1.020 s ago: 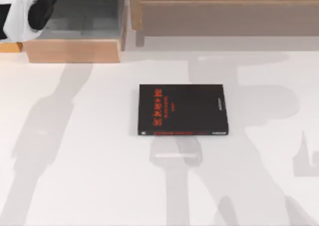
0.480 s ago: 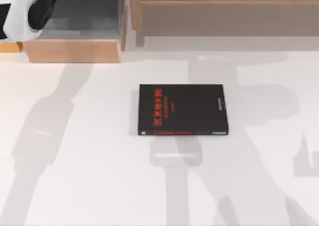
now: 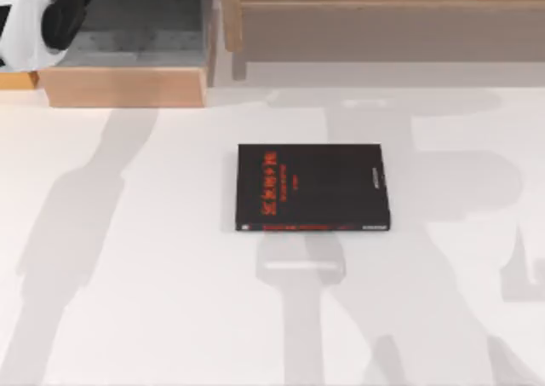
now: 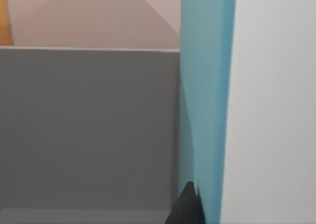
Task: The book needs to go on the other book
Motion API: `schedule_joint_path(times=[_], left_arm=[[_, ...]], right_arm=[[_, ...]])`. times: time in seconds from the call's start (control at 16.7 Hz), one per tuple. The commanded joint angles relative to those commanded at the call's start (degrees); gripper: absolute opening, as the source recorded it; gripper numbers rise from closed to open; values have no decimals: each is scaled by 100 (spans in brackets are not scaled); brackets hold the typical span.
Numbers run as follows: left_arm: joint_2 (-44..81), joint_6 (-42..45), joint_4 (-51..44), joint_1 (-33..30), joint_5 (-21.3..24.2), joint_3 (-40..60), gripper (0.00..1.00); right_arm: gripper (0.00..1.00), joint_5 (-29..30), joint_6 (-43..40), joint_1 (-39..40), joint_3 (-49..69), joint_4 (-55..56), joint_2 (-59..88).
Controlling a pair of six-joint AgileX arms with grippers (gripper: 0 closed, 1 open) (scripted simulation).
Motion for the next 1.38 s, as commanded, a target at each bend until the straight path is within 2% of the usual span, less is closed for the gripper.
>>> schedule_joint_path(times=[0.36, 0.54, 0.72, 1.02, 1.2, 1.38], left_arm=[[-93, 63, -12, -8, -39, -35, 0], [-608, 567, 56, -269, -278, -112, 0], [-1406, 1467, 139, -799, -649, -124, 0], [-2432, 3284, 109, -2060, -1395, -61, 0], [-2488, 4267, -167, -2825, -1879, -209, 0], [-2028, 4995, -680, -3449, -2382, -589, 0]], right_arm=[[100, 0, 0, 0, 0, 0, 0], [100, 0, 0, 0, 0, 0, 0], [100, 0, 0, 0, 0, 0, 0], [100, 0, 0, 0, 0, 0, 0], [100, 0, 0, 0, 0, 0, 0], [100, 0, 0, 0, 0, 0, 0]])
